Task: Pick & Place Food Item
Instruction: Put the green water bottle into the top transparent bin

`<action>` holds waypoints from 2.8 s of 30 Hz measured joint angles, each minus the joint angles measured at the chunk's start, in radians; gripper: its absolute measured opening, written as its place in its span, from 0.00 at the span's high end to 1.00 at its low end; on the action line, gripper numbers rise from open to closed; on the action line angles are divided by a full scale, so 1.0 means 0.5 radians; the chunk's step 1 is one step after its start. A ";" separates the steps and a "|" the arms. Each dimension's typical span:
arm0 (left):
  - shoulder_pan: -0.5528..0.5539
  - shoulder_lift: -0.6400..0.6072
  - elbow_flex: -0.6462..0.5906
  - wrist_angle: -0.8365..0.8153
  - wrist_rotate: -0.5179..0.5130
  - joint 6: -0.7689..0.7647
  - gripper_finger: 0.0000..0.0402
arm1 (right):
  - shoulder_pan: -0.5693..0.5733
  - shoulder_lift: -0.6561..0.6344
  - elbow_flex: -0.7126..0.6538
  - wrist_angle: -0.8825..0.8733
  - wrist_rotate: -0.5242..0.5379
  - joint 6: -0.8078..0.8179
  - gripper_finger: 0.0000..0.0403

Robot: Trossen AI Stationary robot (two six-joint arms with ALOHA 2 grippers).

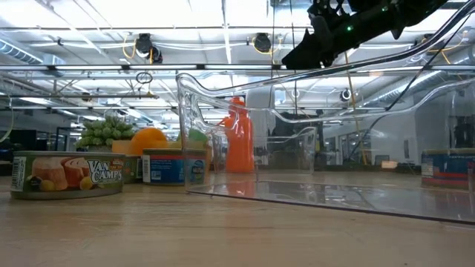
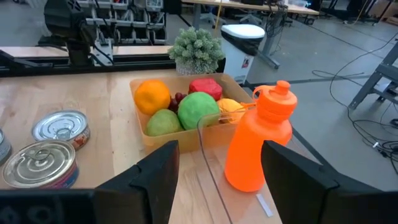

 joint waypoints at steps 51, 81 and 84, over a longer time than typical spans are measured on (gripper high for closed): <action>-0.067 0.039 0.001 -0.362 -0.217 -0.087 0.45 | 0.000 -0.082 -0.002 0.057 0.000 0.007 0.47; 1.184 0.008 0.665 -0.150 -0.950 1.688 0.45 | 0.000 -0.059 -0.001 0.133 -0.007 -0.276 0.47; 1.271 0.161 0.662 -0.157 -0.870 1.826 0.45 | 0.029 0.009 -0.001 0.201 -0.009 -0.373 0.47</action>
